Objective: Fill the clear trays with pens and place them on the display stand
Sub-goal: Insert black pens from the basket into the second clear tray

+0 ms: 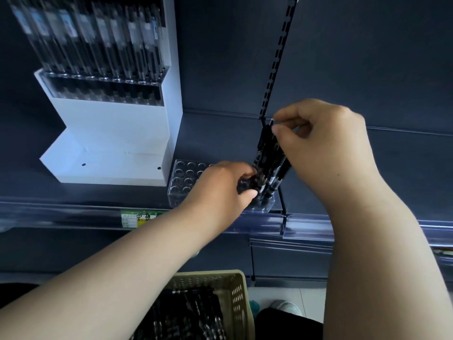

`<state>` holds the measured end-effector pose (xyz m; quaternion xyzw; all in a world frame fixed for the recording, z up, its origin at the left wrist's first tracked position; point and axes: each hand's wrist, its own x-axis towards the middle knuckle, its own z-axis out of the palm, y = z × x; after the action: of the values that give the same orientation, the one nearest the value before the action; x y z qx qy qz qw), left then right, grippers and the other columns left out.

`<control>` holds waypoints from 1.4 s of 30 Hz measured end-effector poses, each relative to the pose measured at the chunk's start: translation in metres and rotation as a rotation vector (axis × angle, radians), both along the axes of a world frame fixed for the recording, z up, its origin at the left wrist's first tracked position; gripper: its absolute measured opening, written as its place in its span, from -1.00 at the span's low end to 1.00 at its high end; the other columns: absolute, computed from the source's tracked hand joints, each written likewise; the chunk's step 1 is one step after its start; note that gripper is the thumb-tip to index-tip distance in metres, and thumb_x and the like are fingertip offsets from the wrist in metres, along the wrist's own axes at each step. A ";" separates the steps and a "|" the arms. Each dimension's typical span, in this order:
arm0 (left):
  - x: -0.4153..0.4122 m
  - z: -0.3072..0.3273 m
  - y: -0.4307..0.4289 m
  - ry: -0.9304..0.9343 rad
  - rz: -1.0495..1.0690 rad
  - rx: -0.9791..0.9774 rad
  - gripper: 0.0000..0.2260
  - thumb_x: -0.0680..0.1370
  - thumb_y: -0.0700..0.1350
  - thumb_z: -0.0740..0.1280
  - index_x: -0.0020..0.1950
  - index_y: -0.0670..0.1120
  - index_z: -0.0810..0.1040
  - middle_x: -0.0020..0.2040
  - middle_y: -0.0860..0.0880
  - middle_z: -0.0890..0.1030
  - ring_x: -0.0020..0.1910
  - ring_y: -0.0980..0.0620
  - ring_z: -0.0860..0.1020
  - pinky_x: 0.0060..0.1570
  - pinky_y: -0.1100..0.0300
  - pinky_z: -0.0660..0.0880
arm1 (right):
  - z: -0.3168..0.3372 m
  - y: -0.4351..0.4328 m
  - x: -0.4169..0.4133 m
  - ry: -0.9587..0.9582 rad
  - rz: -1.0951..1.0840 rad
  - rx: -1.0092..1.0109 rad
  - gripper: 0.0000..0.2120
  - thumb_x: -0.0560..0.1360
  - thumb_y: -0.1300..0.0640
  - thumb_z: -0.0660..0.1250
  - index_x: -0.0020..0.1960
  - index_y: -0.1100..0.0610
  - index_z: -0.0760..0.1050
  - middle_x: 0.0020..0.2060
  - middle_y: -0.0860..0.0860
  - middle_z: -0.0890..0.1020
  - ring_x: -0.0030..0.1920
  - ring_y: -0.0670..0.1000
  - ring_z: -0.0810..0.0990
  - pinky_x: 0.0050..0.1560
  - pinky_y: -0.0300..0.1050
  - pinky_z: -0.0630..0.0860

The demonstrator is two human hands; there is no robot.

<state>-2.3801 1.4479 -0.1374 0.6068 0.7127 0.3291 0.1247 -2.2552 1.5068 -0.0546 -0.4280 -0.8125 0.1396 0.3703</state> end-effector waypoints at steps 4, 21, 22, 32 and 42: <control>-0.015 0.003 -0.029 0.093 0.021 0.077 -0.69 0.52 -0.07 0.34 0.27 -0.01 0.52 0.20 0.04 0.56 0.20 0.09 0.48 0.11 0.44 0.25 | 0.005 -0.018 -0.004 -0.022 0.007 0.130 -0.86 0.46 0.17 0.34 -0.02 0.04 0.61 -0.24 -0.11 0.56 -0.12 -0.05 0.52 -0.13 -0.36 0.37; -0.067 -0.057 -0.211 0.416 0.075 -0.229 -0.69 0.56 -0.07 0.23 0.30 -0.02 0.46 0.20 0.06 0.50 0.24 0.03 0.40 0.12 0.13 0.42 | -0.119 -0.141 -0.026 -0.461 0.285 -0.224 -0.76 0.50 0.16 0.28 0.14 0.08 0.57 0.04 0.00 0.62 0.13 0.00 0.49 0.13 -0.13 0.45; -0.069 -0.065 -0.217 0.372 0.098 -0.299 -0.69 0.56 -0.07 0.21 0.31 -0.01 0.43 0.22 0.05 0.48 0.25 0.02 0.38 0.14 0.11 0.43 | -0.129 -0.147 -0.026 -0.493 0.280 -0.269 -0.76 0.50 0.16 0.28 0.14 0.07 0.57 0.05 -0.01 0.61 0.13 0.00 0.49 0.14 -0.14 0.44; -0.069 -0.110 -0.234 0.325 0.066 -0.698 -0.68 0.56 -0.25 0.18 0.30 -0.08 0.44 0.23 -0.06 0.45 0.19 -0.10 0.45 0.17 0.00 0.45 | -0.197 -0.193 -0.027 -0.713 0.131 -0.650 -0.69 0.51 0.11 0.27 0.25 0.05 0.48 0.21 0.09 0.48 0.14 0.11 0.51 0.12 -0.10 0.49; -0.065 -0.136 -0.220 0.143 0.138 -0.949 -0.71 0.61 -0.23 0.12 0.30 -0.22 0.45 0.28 -0.20 0.47 0.26 -0.18 0.45 0.21 0.04 0.40 | -0.220 -0.189 -0.035 -0.997 0.154 -0.790 -0.67 0.52 0.08 0.30 0.23 0.20 0.46 0.12 0.12 0.55 0.11 0.09 0.55 0.08 -0.13 0.50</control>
<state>-2.4447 1.2283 -0.2738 0.4554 0.8295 -0.0672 0.3163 -2.2900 1.3173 -0.2742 -0.4861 -0.8030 0.2387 -0.2489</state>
